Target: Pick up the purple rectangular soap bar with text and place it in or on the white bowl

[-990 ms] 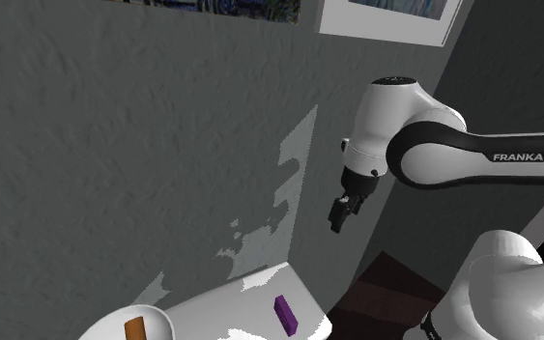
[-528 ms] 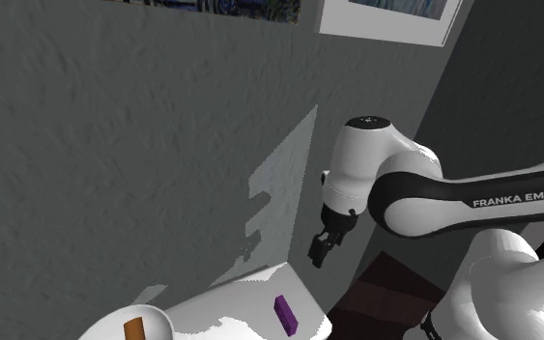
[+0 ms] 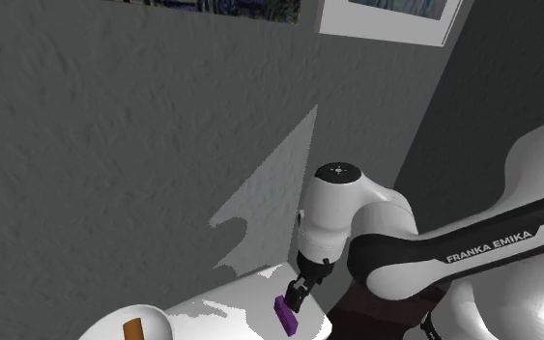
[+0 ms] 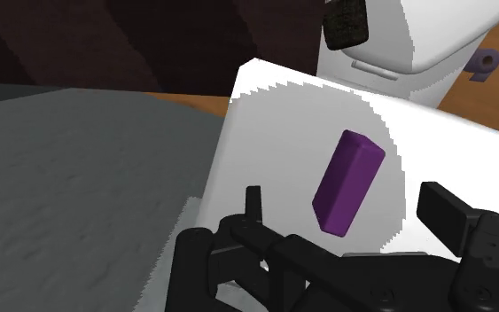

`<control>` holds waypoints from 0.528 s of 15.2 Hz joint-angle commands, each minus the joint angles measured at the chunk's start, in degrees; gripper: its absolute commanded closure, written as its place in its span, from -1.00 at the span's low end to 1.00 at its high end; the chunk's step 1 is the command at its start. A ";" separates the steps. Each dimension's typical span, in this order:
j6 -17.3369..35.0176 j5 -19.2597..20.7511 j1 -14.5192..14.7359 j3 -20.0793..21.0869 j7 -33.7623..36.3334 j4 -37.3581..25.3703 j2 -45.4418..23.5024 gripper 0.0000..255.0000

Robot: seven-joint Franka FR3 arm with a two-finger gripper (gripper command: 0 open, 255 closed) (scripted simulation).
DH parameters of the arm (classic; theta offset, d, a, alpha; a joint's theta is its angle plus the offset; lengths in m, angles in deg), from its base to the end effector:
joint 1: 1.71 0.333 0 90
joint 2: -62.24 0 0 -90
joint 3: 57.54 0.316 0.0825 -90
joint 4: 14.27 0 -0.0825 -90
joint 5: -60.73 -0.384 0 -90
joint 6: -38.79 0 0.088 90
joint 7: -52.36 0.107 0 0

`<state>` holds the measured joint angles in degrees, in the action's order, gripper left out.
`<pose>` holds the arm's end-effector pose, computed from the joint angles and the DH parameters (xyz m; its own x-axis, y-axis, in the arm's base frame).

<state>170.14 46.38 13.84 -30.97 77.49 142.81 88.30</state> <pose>0.2791 0.2413 0.3404 0.9965 0.0834 -0.0108 0.0836 -0.9963 0.0205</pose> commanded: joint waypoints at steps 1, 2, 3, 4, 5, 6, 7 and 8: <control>3.97 -0.39 0.40 2.50 2.33 -0.17 -4.09 -1.00; 5.71 -0.22 0.42 3.77 3.66 -0.62 -6.29 -1.00; 7.13 0.07 0.38 4.83 4.83 -1.05 -8.16 -1.00; 8.19 0.29 0.21 5.09 5.04 -0.78 -8.98 -1.00; 9.26 0.55 0.03 5.35 5.27 -0.52 -9.82 -1.00; 10.33 0.85 -0.17 5.61 5.52 -0.27 -10.68 -1.00; 11.41 1.18 -0.39 5.87 5.80 -0.04 -11.57 -1.00; 12.49 1.57 -0.62 6.14 6.11 0.17 -12.48 -1.00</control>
<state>181.40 47.63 13.44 -25.06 83.40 142.63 76.70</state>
